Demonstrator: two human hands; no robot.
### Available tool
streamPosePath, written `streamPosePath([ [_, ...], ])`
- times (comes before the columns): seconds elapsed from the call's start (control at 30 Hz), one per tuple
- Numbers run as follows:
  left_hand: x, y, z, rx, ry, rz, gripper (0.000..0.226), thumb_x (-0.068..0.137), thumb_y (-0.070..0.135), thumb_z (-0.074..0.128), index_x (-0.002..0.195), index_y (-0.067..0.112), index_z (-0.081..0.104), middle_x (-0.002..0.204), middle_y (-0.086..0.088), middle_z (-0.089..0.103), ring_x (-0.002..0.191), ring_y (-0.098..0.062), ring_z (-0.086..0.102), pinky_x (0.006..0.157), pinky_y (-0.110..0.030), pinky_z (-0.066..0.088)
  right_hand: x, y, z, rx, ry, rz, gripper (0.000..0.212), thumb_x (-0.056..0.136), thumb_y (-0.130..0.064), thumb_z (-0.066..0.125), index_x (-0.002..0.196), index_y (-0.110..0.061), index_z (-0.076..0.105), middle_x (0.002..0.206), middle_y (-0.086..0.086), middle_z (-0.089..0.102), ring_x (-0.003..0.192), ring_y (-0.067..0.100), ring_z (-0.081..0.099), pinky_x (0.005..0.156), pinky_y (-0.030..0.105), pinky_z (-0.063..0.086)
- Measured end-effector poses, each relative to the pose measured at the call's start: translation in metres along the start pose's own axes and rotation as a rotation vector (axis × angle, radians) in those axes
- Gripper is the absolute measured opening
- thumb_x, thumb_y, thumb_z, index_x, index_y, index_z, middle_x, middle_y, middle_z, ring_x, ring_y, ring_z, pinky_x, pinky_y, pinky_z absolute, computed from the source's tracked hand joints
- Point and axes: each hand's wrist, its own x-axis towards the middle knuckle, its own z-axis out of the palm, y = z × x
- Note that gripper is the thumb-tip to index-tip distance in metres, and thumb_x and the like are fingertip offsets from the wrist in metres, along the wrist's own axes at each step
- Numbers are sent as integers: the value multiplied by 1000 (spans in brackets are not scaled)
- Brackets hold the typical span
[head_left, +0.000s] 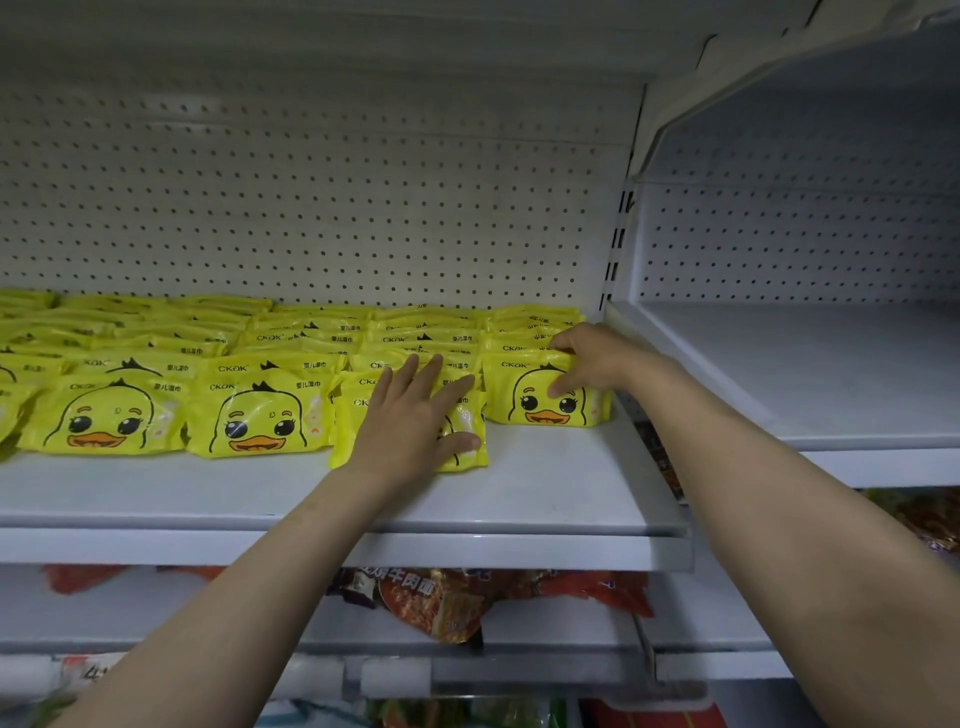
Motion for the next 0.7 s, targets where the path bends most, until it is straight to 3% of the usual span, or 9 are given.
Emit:
streamPosePath([
  [0.1,0,-1,1,8,-5,-1,74,85,66,51,150,39,26,162,-3,14,150,-29,2,120,-46,0,1,-2,4,-20,60,3,73,69,-32,88,134,-18,57,133,4,59,121,25,55,95,29,44],
  [0.17,1,-1,1,14,-8,-4,75,85,66,51,150,39,26,162,-4,14,150,-29,2,120,-46,1,3,-2,5,-35,90,-7,79,68,-33,88,137,-21,53,137,5,56,124,24,52,95,28,42],
  [0.37,2,0,1,11,-4,-9,75,84,65,53,150,38,28,162,-4,15,150,-29,3,119,-46,1,4,-4,6,-116,128,-30,76,65,-37,89,132,-30,54,124,2,55,122,22,46,90,33,46],
  [0.7,3,-1,-7,-29,-65,-23,78,83,65,56,150,36,27,162,-6,13,150,-28,4,120,-46,4,0,-29,0,-257,100,38,72,73,-43,79,136,-30,46,132,3,53,128,24,39,96,41,46],
])
